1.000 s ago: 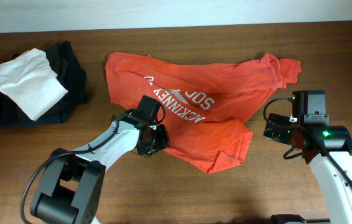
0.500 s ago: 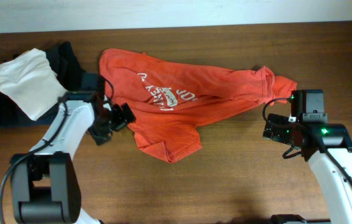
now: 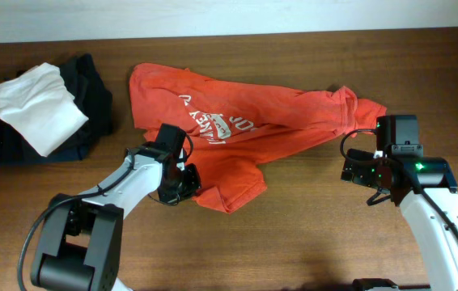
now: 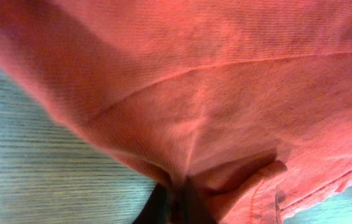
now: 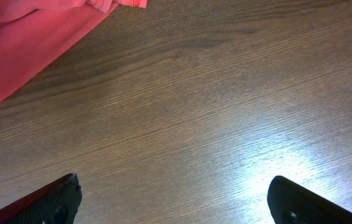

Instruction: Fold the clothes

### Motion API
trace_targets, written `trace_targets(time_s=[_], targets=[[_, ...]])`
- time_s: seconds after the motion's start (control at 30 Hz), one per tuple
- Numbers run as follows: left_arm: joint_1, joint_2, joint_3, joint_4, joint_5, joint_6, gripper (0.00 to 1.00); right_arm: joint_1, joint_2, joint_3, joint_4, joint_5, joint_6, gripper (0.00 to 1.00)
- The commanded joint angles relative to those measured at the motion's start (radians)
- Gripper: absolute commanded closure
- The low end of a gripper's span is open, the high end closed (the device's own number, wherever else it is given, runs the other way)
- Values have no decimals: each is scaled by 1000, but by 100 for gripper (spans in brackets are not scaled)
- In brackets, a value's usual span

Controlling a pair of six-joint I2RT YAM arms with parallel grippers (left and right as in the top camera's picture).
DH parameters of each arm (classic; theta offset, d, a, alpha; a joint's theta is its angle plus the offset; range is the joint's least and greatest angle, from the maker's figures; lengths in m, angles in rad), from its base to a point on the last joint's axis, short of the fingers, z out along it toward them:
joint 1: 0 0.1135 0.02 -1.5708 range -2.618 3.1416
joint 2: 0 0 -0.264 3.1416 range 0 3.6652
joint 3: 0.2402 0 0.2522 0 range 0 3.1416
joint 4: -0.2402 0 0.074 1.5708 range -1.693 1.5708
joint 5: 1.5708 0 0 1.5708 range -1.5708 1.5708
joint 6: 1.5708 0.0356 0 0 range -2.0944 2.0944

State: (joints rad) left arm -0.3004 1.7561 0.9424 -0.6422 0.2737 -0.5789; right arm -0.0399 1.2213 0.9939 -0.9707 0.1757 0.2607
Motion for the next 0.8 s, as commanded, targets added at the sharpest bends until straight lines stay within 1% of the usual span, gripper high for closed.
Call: trace_targets(time_s=[0.0, 0.03, 0.1, 0.13, 0.2, 0.27, 0.37, 0.4, 0.47, 0.57, 0.7, 0.77], targets=[[45, 5, -2, -37, -8, 52, 100, -7, 3, 16, -4, 16, -1, 1], [71, -5, 7, -86, -8, 78, 100, -8, 3, 16, -13, 16, -1, 1], [146, -48, 32, -267, -8, 141, 100, -7, 4, 16, -48, -15, -1, 1], [200, -85, 39, -362, -35, 189, 100, -8, 7, 16, -60, -38, -1, 2], [302, -156, 38, -475, -196, 188, 100, -7, 27, 16, -55, -103, -1, 1], [365, -200, 38, -486, -233, 192, 100, -6, 64, 16, -26, -179, -2, 0], [380, -212, 37, -438, -196, 192, 100, -6, 176, 16, 40, -382, -114, 8], [376, -212, 37, -412, -176, 192, 100, -6, 249, 16, 89, -381, -115, 9], [366, -212, 37, -397, -176, 192, 100, -6, 335, 16, 180, -383, -115, 14], [353, -212, 36, -386, -177, 192, 100, -6, 448, 16, 337, -399, -115, 31], [353, -212, 36, -383, -176, 192, 100, -5, 571, 16, 452, -483, -115, 35], [353, -212, 36, -379, -176, 192, 100, -6, 585, 16, 509, -483, -114, 35]])
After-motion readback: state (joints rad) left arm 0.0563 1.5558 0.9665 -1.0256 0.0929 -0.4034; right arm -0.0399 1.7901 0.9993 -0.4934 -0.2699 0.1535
